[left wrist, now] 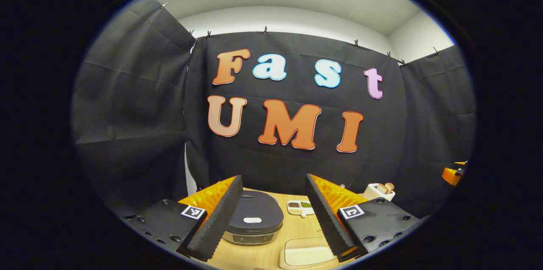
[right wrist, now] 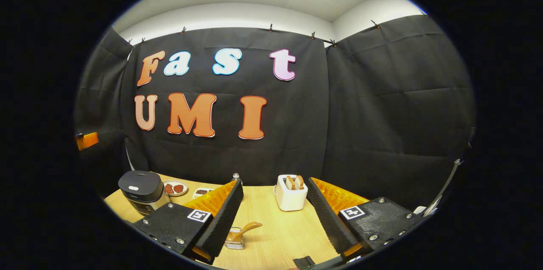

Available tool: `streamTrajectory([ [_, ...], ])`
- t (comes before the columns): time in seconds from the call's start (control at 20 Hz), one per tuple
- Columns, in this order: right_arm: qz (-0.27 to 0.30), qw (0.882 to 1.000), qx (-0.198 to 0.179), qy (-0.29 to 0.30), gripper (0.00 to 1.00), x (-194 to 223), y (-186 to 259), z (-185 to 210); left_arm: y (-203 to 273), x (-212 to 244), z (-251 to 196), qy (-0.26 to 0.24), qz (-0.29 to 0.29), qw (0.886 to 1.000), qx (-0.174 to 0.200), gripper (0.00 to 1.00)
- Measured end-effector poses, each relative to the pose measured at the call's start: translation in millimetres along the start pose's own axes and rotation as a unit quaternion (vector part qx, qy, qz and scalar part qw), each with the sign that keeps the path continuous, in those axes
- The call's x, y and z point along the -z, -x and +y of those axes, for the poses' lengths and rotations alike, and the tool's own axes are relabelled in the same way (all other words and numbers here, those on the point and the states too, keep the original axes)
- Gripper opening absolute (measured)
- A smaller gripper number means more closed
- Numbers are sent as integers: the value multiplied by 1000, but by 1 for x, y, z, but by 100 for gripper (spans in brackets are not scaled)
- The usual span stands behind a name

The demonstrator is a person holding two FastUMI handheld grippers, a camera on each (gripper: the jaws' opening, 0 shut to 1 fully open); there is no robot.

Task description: Close the left gripper, press the button to open the rice cooker; take a wooden spoon from the chopstick holder with the right hand, scoop a spoonful of rice and pour it into the rice cooker, then put the wooden spoon back into the chopstick holder.

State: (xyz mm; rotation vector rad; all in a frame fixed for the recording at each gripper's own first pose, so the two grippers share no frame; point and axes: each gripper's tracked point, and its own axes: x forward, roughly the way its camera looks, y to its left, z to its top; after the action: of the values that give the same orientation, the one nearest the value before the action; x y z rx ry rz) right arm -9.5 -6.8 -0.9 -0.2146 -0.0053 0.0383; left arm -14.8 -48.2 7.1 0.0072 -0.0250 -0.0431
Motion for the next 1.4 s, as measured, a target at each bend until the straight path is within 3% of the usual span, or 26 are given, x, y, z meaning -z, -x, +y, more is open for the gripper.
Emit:
streamTrajectory([
  [0.25, -10, 1000, -8, -1, 95, -7, 0, 11, 4, -7, 1, -21, -8, 1000, 3, 100],
  [0.3, -11, 1000, -9, -4, 100, -7, 0, 13, 4, -9, 4, -25, -10, 1000, 3, 100],
  [0.35, -9, 1000, -11, -7, 95, -5, 0, 16, 5, -10, 7, -28, -12, 1000, 2, 100],
  [0.55, -1, 1000, -10, 3, 95, 2, -2, 21, -1, -3, 6, -21, 4, 1000, 12, 100],
  [0.6, 0, 1000, -11, 3, 100, 2, -1, 24, -2, 0, 5, -17, 10, 1000, 15, 99],
  [0.65, 2, 1000, -13, 1, 95, 4, -1, 27, -5, 2, 3, -15, 13, 1000, 23, 88],
  [0.9, 13, 1000, -20, 3, 95, 12, -4, 34, -12, 9, 7, -31, 20, 999, 23, 35],
  [1.0, 13, 1000, -21, 8, 95, 12, -6, 38, -13, 18, 0, -32, 30, 998, 36, 9],
  [1.1, 14, 1000, -23, 11, 95, 14, -9, 39, -17, 21, 12, -43, 38, 998, 12, 7],
  [1.4, 27, 999, -23, 10, 96, 22, -12, 41, -57, 85, 16, -35, 95, 994, 30, 4],
])
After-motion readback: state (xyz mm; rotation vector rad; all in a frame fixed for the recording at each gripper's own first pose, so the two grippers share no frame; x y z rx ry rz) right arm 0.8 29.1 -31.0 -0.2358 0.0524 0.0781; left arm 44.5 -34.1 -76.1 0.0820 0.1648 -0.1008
